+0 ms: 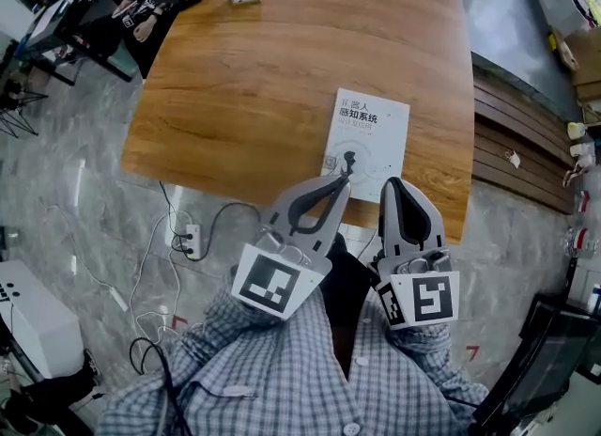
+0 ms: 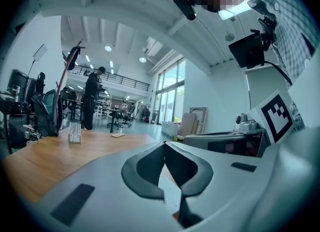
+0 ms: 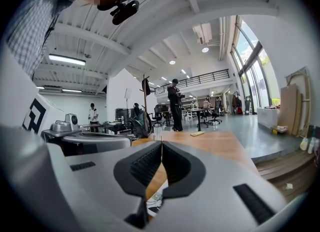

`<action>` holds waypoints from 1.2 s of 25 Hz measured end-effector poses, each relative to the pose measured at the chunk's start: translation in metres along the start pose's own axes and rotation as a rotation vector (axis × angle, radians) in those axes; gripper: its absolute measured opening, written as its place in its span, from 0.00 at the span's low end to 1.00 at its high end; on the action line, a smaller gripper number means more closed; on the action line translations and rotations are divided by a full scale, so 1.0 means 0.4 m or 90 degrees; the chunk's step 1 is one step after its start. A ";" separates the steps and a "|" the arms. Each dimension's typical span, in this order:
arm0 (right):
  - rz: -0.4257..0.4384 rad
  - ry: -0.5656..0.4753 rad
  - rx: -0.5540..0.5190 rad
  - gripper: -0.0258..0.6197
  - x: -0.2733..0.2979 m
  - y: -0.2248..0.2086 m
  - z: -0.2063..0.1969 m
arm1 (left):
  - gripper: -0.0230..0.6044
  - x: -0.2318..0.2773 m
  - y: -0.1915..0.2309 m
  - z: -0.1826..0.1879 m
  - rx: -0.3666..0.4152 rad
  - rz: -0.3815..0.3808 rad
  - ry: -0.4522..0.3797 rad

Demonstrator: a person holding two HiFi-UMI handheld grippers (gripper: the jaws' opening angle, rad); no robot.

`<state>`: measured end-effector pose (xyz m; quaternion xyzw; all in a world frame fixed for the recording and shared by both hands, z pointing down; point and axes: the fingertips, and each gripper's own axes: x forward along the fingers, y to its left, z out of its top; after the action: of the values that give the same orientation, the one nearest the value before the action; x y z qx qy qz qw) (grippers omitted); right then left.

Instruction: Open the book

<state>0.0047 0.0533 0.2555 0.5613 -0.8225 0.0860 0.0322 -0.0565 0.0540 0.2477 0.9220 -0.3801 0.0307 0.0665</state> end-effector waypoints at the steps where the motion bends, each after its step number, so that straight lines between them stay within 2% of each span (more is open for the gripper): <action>1: 0.004 0.000 0.002 0.07 0.010 -0.015 0.002 | 0.04 0.016 0.003 0.002 0.000 0.005 0.000; 10: 0.039 0.010 0.012 0.07 0.082 -0.119 0.010 | 0.04 0.141 0.031 0.013 -0.001 0.044 0.010; 20: 0.072 0.051 0.023 0.07 0.137 -0.198 -0.037 | 0.04 0.224 0.047 -0.014 -0.022 0.082 0.037; 26: 0.066 0.095 0.017 0.07 0.138 -0.241 -0.085 | 0.04 0.260 0.023 -0.055 -0.032 0.066 0.065; 30: 0.090 0.145 0.026 0.07 0.145 -0.254 -0.141 | 0.04 0.297 0.014 -0.093 -0.040 0.059 0.081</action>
<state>0.0753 -0.0260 0.3302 0.4888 -0.8493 0.1680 0.1075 0.0233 -0.0273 0.2977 0.8970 -0.4184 0.0809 0.1178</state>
